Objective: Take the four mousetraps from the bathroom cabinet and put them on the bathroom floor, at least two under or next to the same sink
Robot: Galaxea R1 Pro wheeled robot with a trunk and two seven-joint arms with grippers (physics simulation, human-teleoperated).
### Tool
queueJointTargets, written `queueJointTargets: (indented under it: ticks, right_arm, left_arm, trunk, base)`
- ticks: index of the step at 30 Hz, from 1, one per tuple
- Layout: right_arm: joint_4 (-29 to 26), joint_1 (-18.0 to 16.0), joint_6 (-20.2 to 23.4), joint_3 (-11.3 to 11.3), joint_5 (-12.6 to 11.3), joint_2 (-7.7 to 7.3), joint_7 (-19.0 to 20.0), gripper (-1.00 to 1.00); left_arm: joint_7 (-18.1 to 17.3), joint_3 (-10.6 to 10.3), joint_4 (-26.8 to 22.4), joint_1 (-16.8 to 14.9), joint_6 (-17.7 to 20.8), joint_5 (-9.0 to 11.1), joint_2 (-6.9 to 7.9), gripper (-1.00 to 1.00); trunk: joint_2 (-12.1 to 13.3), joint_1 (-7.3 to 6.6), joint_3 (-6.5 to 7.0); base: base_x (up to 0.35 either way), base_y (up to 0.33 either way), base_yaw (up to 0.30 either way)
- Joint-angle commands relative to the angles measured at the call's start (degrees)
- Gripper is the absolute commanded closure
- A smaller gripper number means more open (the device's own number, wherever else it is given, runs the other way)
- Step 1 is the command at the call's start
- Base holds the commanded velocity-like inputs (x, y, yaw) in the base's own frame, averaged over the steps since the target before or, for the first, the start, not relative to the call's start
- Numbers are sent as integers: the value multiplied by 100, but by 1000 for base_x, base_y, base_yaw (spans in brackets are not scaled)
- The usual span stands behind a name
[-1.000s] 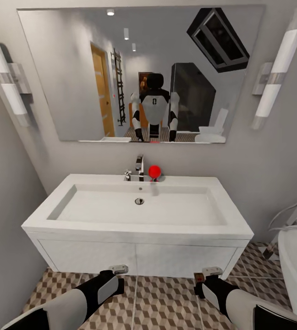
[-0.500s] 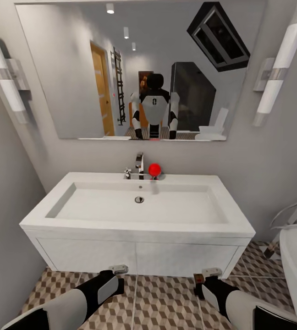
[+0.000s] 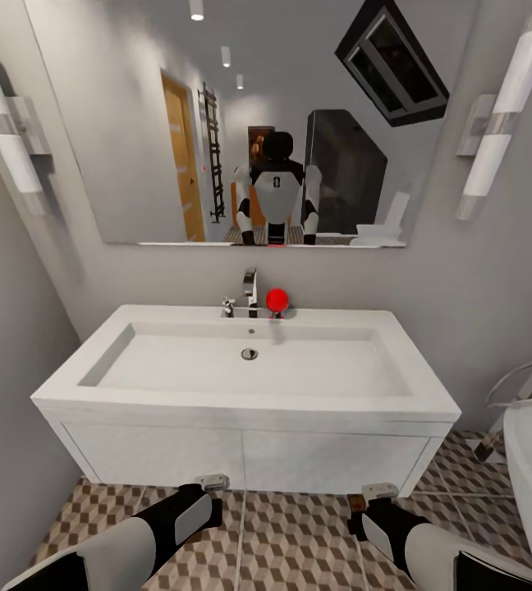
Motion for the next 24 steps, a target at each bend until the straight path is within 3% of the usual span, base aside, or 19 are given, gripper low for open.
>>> queueJointTargets:
  ticks: [1,24]
  right_arm:
    - [-12,-4,25,48,-63,-2,-38,100]
    - [-21,36,22,56,-61,17,-29,100]
  left_arm:
    - [32,-34,-11,-5,24,17,3,100]
    - [32,-29,-5,-5,21,17,5,100]
  trunk:
    - [-46,23,-25]
    - [-968,528,-437]
  base:
    - [0,0,0]
    - [0,0,0]
